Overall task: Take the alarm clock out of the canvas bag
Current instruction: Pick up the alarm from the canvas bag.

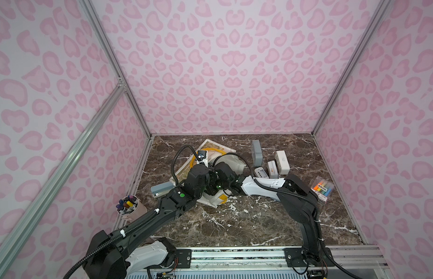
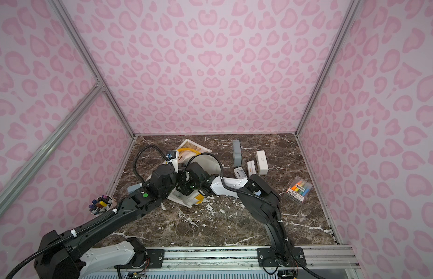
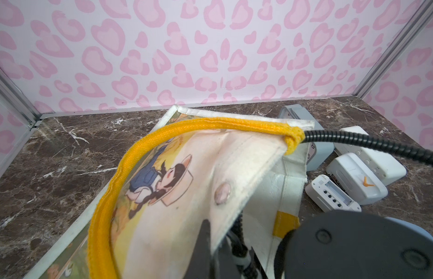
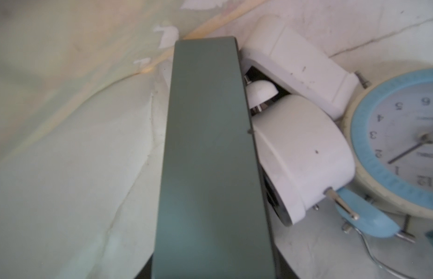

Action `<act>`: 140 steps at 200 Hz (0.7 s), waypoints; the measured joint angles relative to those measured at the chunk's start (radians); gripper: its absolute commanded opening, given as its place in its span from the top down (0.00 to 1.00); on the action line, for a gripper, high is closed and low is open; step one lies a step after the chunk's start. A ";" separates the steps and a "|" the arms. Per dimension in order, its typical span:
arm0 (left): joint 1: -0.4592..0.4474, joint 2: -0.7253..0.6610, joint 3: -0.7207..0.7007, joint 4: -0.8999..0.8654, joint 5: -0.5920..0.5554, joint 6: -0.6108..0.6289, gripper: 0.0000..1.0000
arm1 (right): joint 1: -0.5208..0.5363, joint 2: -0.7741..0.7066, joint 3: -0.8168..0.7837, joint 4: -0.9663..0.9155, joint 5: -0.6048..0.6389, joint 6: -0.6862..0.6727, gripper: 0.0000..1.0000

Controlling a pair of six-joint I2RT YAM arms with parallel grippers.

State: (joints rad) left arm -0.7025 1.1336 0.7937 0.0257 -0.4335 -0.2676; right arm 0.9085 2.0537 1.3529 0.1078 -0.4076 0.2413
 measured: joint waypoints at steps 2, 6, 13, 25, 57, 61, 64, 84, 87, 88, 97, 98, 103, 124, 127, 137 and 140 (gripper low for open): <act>0.000 0.000 0.000 0.000 0.000 0.000 0.97 | 0.000 -0.002 -0.003 0.002 0.000 0.000 0.61; 0.000 0.000 0.000 0.000 0.002 0.000 0.97 | 0.000 -0.005 -0.007 0.002 0.000 -0.001 0.61; 0.000 0.000 0.000 0.000 0.005 -0.001 0.97 | -0.001 -0.011 -0.017 0.004 0.000 -0.002 0.62; -0.001 0.001 0.000 0.000 0.006 -0.001 0.97 | -0.001 -0.022 -0.031 0.006 0.000 -0.003 0.63; -0.001 0.006 0.002 0.001 0.006 -0.002 0.97 | -0.003 -0.050 -0.066 0.012 0.006 -0.006 0.65; -0.001 0.006 0.002 0.002 0.006 -0.002 0.97 | -0.003 -0.054 -0.070 0.013 0.007 -0.006 0.65; -0.001 0.007 0.002 0.002 0.006 -0.002 0.97 | -0.004 -0.057 -0.074 0.013 0.007 -0.007 0.65; -0.002 0.010 0.006 0.005 0.006 -0.005 0.97 | -0.006 -0.078 -0.097 0.013 0.011 -0.010 0.67; -0.002 0.010 0.007 0.006 0.006 -0.006 0.97 | -0.006 -0.081 -0.101 0.014 0.013 -0.010 0.68; -0.002 0.010 0.007 0.006 0.006 -0.006 0.97 | -0.006 -0.082 -0.101 0.014 0.013 -0.010 0.68; -0.002 0.011 0.007 0.007 0.007 -0.010 0.97 | -0.008 -0.092 -0.114 0.014 0.014 -0.013 0.68; -0.002 0.011 0.007 0.007 0.007 -0.010 0.97 | -0.008 -0.092 -0.114 0.014 0.014 -0.013 0.68; -0.002 0.013 0.008 0.009 0.008 -0.010 0.97 | -0.011 -0.098 -0.122 0.015 0.014 -0.014 0.68; -0.002 0.015 0.008 0.019 0.011 -0.012 0.97 | -0.017 -0.126 -0.153 0.018 0.015 -0.014 0.68; -0.002 0.015 0.008 0.020 0.011 -0.013 0.97 | -0.018 -0.130 -0.157 0.018 0.015 -0.015 0.68; -0.003 0.018 0.009 0.025 0.015 -0.013 0.97 | -0.020 -0.142 -0.171 0.018 0.016 -0.015 0.68; -0.003 0.019 0.010 0.025 0.014 -0.013 0.97 | -0.021 -0.145 -0.174 0.018 0.016 -0.016 0.68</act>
State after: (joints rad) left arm -0.7059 1.1526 0.8032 0.0509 -0.4191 -0.2806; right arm 0.8879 1.9087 1.1793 0.1257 -0.3912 0.2256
